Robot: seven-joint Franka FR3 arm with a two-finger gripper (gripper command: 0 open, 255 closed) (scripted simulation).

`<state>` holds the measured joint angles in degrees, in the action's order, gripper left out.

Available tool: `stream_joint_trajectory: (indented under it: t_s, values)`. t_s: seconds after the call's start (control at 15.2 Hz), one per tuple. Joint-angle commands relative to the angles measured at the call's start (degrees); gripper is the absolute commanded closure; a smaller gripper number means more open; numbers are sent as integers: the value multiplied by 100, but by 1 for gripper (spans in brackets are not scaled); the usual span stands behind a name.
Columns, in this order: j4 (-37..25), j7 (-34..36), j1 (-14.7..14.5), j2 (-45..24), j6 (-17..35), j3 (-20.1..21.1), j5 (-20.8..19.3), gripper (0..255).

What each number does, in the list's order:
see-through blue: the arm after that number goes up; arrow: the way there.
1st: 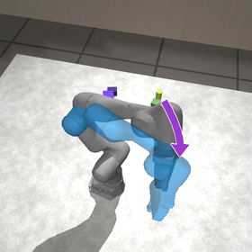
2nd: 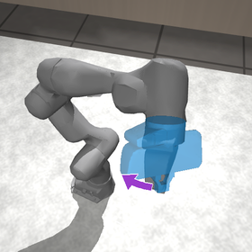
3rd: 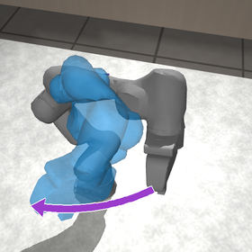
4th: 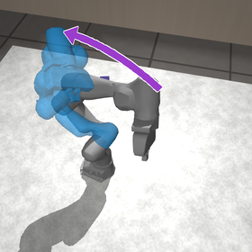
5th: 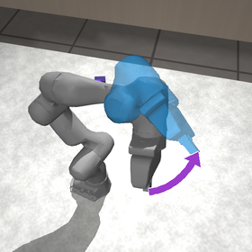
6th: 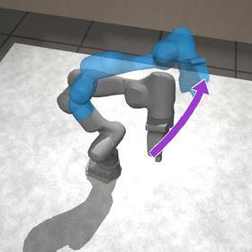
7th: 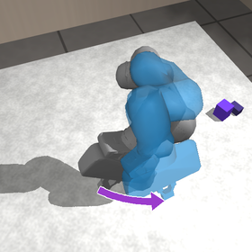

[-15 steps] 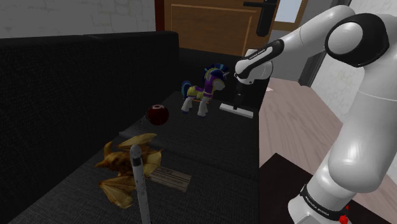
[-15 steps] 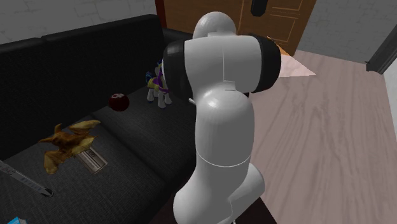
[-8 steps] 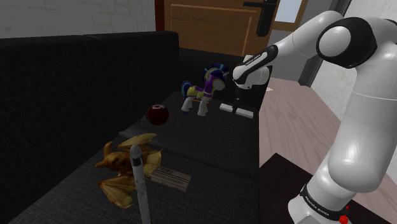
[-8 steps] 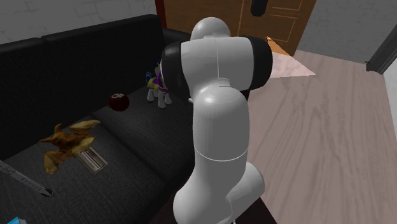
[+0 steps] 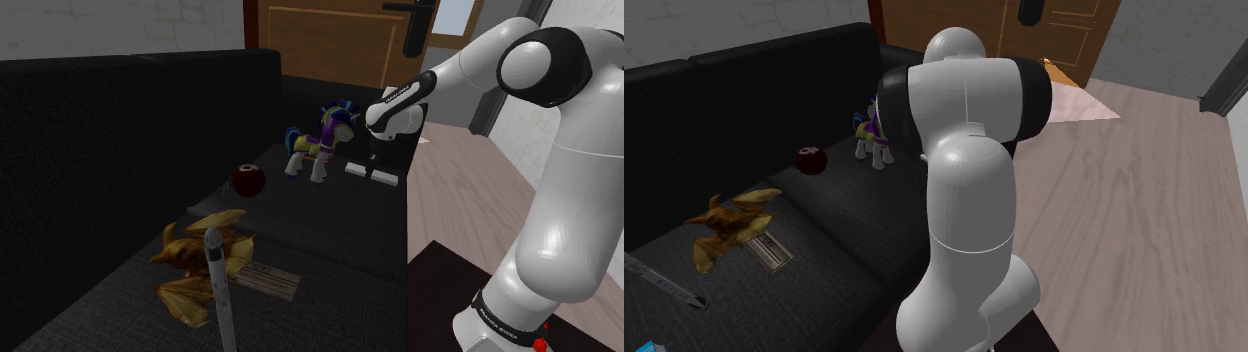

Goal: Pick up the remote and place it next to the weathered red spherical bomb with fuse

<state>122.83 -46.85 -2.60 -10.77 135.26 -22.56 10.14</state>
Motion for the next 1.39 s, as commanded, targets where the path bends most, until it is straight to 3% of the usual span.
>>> stream_joint_trajectory:
  t_s: [0.0,0.4,1.32]
  values:
    - [3,1,1,-4,1,-1,1,255]
    - [1,1,1,-6,1,-1,1,255]
    - [-426,322,-66,606,-968,-81,-413,255]
